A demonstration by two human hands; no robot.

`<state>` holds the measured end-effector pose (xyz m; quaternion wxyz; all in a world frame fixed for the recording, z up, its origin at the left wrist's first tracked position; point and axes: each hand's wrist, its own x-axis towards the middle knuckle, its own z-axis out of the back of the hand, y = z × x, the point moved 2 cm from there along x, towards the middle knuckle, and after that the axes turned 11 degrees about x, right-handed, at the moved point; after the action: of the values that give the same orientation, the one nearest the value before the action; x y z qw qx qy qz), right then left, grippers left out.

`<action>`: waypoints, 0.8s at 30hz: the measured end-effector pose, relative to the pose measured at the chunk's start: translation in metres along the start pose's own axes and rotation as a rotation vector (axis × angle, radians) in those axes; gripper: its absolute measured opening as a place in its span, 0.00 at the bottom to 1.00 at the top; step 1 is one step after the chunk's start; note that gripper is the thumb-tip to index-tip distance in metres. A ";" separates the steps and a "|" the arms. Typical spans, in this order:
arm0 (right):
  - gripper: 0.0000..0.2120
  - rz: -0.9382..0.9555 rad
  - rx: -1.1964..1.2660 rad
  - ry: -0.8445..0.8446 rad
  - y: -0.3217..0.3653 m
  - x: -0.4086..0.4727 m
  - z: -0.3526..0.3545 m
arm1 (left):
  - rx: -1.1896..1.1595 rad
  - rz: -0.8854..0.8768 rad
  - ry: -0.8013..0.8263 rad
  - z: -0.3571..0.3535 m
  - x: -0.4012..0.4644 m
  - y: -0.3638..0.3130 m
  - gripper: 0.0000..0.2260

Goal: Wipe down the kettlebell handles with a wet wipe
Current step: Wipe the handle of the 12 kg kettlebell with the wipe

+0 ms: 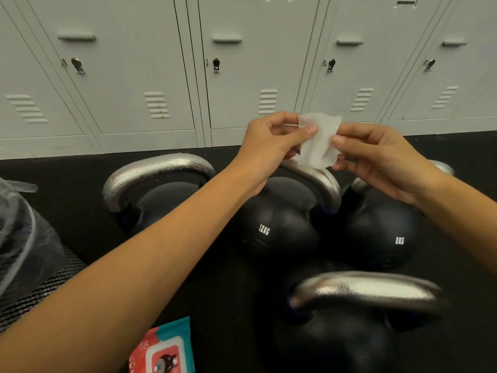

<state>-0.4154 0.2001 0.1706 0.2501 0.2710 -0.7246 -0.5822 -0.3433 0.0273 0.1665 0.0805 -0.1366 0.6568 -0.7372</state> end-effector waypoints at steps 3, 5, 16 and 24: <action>0.12 0.006 -0.029 -0.054 0.001 -0.003 0.005 | -0.050 0.019 -0.069 0.008 -0.001 0.007 0.07; 0.09 0.020 -0.060 -0.083 0.002 -0.007 0.008 | -0.044 0.044 -0.098 0.010 -0.005 0.017 0.07; 0.12 -0.061 -0.289 -0.140 -0.027 -0.030 0.020 | 0.102 0.164 -0.209 -0.010 -0.018 0.061 0.11; 0.21 0.087 -0.732 -0.129 -0.032 -0.010 0.006 | 0.151 0.127 -0.264 -0.018 -0.021 0.064 0.09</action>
<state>-0.4090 0.2053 0.1378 0.3085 0.0954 -0.4938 -0.8074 -0.3334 0.0428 0.0993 0.2225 -0.1841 0.5906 -0.7535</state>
